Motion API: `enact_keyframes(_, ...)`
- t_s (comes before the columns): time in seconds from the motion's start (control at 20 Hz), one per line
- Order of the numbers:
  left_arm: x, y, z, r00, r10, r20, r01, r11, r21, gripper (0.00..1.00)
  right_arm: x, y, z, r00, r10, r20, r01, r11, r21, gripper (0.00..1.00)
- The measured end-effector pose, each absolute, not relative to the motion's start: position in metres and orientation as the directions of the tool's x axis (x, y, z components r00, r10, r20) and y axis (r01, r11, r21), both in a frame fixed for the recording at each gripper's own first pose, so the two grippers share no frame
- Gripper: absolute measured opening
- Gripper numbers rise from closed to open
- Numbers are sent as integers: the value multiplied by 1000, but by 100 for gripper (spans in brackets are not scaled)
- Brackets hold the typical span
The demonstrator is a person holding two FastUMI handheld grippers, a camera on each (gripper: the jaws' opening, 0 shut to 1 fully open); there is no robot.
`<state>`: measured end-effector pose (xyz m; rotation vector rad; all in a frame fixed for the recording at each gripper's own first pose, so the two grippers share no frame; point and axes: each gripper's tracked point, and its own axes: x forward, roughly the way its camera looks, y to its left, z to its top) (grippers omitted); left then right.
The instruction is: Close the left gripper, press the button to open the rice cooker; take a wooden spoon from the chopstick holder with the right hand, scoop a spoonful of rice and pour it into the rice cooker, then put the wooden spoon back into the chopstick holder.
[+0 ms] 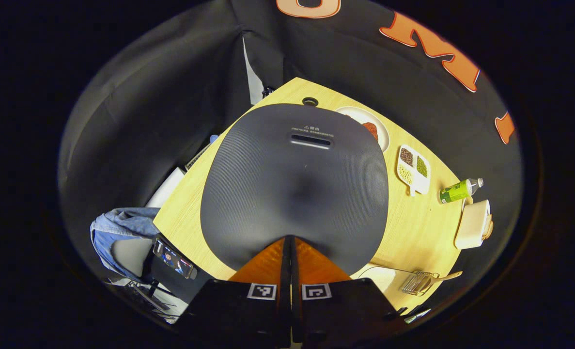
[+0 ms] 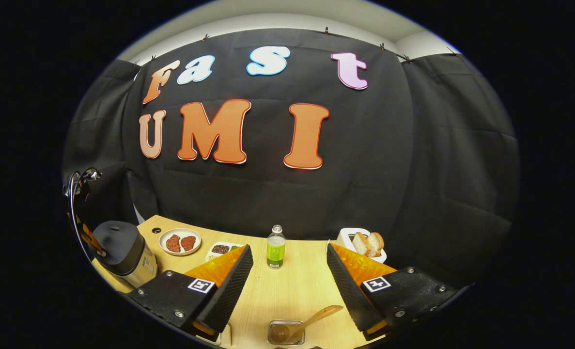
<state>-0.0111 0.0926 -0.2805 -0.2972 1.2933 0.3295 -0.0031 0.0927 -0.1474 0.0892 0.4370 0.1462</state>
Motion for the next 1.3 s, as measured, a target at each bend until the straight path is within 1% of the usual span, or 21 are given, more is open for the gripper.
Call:
enact_keyframes(0.05,-14,91,-279,251,55,-966,-390,919,-49,6,-3,95,-148,894,167,-416,-127,984,122,95)
enact_keyframes(0.15,-14,92,-280,301,52,-952,-359,931,-63,6,-5,95,-153,886,164,-434,-120,985,128,95)
enact_keyframes(0.2,-11,93,-278,341,75,-937,-342,938,-50,3,-6,95,-155,883,165,-439,-115,984,138,95)
enact_keyframes(0.25,-14,94,-278,367,109,-924,-350,936,-29,6,-8,97,-156,880,170,-443,-112,982,153,95)
enact_keyframes(0.35,-13,95,-275,436,194,-879,-343,939,38,6,-12,97,-160,874,169,-455,-107,981,159,95)
enact_keyframes(0.4,-14,94,-272,459,226,-859,-336,939,67,6,-14,94,-163,870,165,-464,-104,982,155,95)
enact_keyframes(0.45,-11,93,-269,493,247,-835,-325,942,86,8,-17,93,-165,867,165,-470,-104,983,154,95)
enact_keyframes(0.5,-12,91,-262,523,266,-810,-328,940,98,8,-20,90,-167,865,162,-475,-101,983,151,95)
enact_keyframes(0.55,-10,91,-250,566,284,-774,-336,937,99,6,-23,87,-169,863,158,-480,-97,984,149,95)
enact_keyframes(0.65,3,93,-220,653,320,-687,-364,927,86,6,-28,81,-173,859,147,-491,-85,985,148,95)
enact_keyframes(0.7,10,93,-204,696,338,-634,-371,925,85,2,-30,78,-176,857,142,-496,-78,986,146,95)
enact_keyframes(0.75,17,96,-189,733,349,-583,-369,925,89,2,-32,75,-177,857,135,-497,-72,987,144,95)
enact_keyframes(0.8,21,95,-174,767,360,-531,-369,925,93,6,-33,72,-177,858,130,-497,-68,988,141,95)
enact_keyframes(0.9,27,97,-139,827,390,-405,-379,919,111,6,-35,66,-180,859,114,-500,-56,990,131,95)
enact_keyframes(0.95,25,86,-119,860,369,-353,-360,928,93,8,-36,64,-181,859,111,-499,-53,990,130,95)
enact_keyframes(1.0,24,75,-105,885,332,-327,-329,942,67,11,-37,63,-182,858,112,-501,-52,990,133,95)
enact_keyframes(1.05,21,61,-95,903,294,-314,-296,954,43,22,-38,62,-183,856,112,-504,-50,990,135,95)
enact_keyframes(1.1,15,48,-94,914,259,-311,-263,964,32,25,-39,61,-185,854,113,-508,-50,989,137,95)
enact_keyframes(1.2,11,36,-90,934,210,-289,-211,977,28,45,-40,59,-190,850,115,-515,-49,989,139,95)
enact_keyframes(1.3,11,28,-80,951,179,-252,-176,984,36,59,-41,58,-195,844,119,-524,-52,989,141,95)
